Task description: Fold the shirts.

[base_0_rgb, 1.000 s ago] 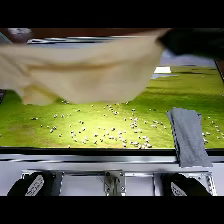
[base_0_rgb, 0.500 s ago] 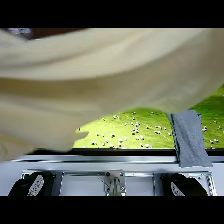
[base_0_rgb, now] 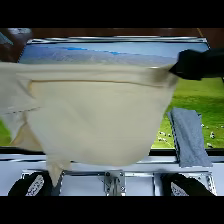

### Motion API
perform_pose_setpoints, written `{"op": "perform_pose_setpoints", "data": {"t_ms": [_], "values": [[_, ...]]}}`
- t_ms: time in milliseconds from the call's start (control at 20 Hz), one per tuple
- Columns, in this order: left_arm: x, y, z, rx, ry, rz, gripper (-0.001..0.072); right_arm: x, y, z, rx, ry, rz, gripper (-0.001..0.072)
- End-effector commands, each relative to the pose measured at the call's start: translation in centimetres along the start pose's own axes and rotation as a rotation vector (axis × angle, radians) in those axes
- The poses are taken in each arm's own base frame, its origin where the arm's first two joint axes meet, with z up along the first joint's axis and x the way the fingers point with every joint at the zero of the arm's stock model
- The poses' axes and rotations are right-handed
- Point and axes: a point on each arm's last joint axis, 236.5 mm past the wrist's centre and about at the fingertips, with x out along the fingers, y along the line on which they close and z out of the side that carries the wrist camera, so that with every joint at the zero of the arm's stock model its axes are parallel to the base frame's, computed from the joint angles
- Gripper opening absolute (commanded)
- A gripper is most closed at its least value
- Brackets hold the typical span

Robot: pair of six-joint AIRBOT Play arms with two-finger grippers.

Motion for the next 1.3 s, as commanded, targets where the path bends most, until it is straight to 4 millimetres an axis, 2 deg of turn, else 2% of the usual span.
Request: {"op": "perform_pose_setpoints", "data": {"t_ms": [0, 100, 150, 200, 300, 350, 450, 550, 650, 700, 750, 800, 850, 900, 950, 1000, 1100, 1150, 1250], "values": [[9.1, 5.3, -5.9, -0.124, 0.171, 0.008, 0.0036, 11.5, -4.7, -0.3, 0.042, 0.146, -0.083, 0.0056], [13.9, 8.1, -8.1, -0.212, 0.213, 0.02, 0.0036, 18.1, -6.9, 1.4, 0.06, 0.119, -0.106, 0.0056], [16.4, 9.1, -9.2, -0.265, 0.236, 0.008, 0.0037, 20.7, -7.8, 1.9, 0.065, 0.103, -0.117, 0.0057], [18.8, 9.5, -10.3, -0.316, 0.269, -0.018, 0.0037, 23.1, -8.7, 2.1, 0.077, 0.092, -0.131, 0.0057], [22.9, 8.9, -12.6, -0.374, 0.335, -0.099, 0.0037, 26.5, -10.0, 1.9, 0.103, 0.089, -0.145, 0.0057], [25.0, 8.4, -14.0, -0.399, 0.373, -0.137, 0.0037, 27.7, -10.4, 1.8, 0.109, 0.09, -0.147, 0.0057], [27.9, 8.0, -16.7, -0.451, 0.441, -0.165, 0.0045, 29.5, -11.0, 1.1, 0.116, 0.107, -0.152, 0.0057], [29.8, 7.2, -19.2, -0.484, 0.512, -0.19, 0.0083, 30.8, -11.4, 0.3, 0.123, 0.127, -0.156, 0.0057], [31.1, 6.3, -21.3, -0.513, 0.573, -0.198, 0.0214, 31.9, -11.7, -0.5, 0.156, 0.148, -0.158, 0.0058], [31.4, 6.1, -21.8, -0.523, 0.589, -0.198, 0.0215, 32.2, -11.5, -0.5, 0.178, 0.148, -0.15, 0.0066], [31.5, 6.0, -22.0, -0.527, 0.594, -0.198, 0.0215, 32.3, -11.2, -0.1, 0.188, 0.132, -0.136, 0.0067], [31.4, 6.2, -21.8, -0.535, 0.589, -0.194, 0.0243, 32.1, -11.0, 0.6, 0.193, 0.108, -0.126, 0.0196], [30.9, 6.6, -21.2, -0.555, 0.592, -0.195, 0.0412, 31.4, -10.8, 1.3, 0.19, 0.092, -0.121, 0.0503], [30.1, 7.0, -20.6, -0.577, 0.606, -0.202, 0.0564, 30.2, -10.6, 2.3, 0.167, 0.071, -0.117, 0.068], [28.7, 7.9, -20.1, -0.588, 0.64, -0.204, 0.0616, 28.6, -10.7, 3.2, 0.122, 0.06, -0.125, 0.0679], [26.9, 9.0, -20.0, -0.591, 0.691, -0.192, 0.0614, 26.6, -11.4, 3.9, 0.059, 0.058, -0.158, 0.0679], [22.3, 12.2, -21.4, -0.587, 0.833, -0.093, 0.0584, 22.3, -15.0, 3.7, -0.062, 0.099, -0.313, 0.0679], [19.7, 13.9, -22.6, -0.568, 0.902, -0.023, 0.058, 20.0, -17.6, 2.5, -0.08, 0.162, -0.414, 0.0677], [15.6, 16.4, -25.2, -0.539, 0.987, 0.117, 0.0503, 16.6, -22.0, -0.7, -0.032, 0.308, -0.542, 0.0491]]}}
